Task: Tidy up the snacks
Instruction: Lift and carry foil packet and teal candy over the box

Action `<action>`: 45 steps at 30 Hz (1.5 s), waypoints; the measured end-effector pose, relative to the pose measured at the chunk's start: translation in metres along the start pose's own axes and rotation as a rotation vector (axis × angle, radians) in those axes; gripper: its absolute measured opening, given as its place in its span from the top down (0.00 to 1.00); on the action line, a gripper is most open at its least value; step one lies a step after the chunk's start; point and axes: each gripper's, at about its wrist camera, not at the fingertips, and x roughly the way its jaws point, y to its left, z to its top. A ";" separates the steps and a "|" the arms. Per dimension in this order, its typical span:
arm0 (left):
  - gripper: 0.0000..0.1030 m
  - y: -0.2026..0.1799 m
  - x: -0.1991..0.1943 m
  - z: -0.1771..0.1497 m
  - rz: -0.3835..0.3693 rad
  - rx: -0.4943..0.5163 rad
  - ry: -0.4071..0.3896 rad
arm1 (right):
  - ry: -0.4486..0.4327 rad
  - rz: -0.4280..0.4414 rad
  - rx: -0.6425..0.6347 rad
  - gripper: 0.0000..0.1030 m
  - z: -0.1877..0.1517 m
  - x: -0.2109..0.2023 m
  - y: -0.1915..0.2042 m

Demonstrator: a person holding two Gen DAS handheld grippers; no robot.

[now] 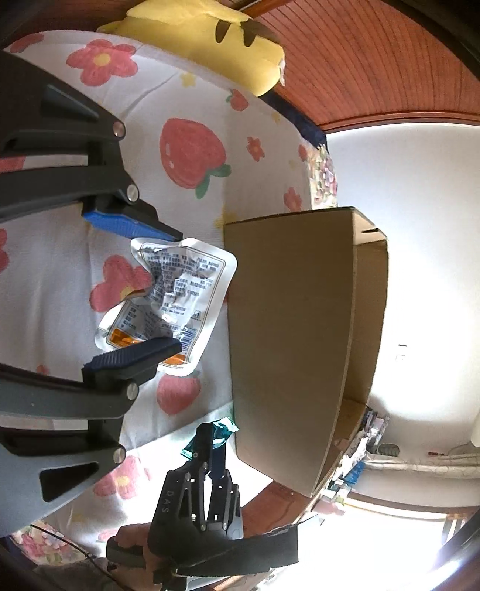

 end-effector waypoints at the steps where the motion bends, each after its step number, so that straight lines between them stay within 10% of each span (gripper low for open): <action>1: 0.51 0.000 -0.002 0.001 -0.001 0.002 -0.006 | -0.004 0.004 0.006 0.82 -0.001 -0.004 0.000; 24: 0.51 -0.019 -0.045 0.074 -0.023 0.073 -0.187 | -0.252 -0.046 0.037 0.81 0.030 -0.120 -0.003; 45: 0.51 -0.010 0.019 0.131 -0.016 0.090 -0.214 | -0.310 -0.058 0.097 0.81 0.080 -0.085 -0.033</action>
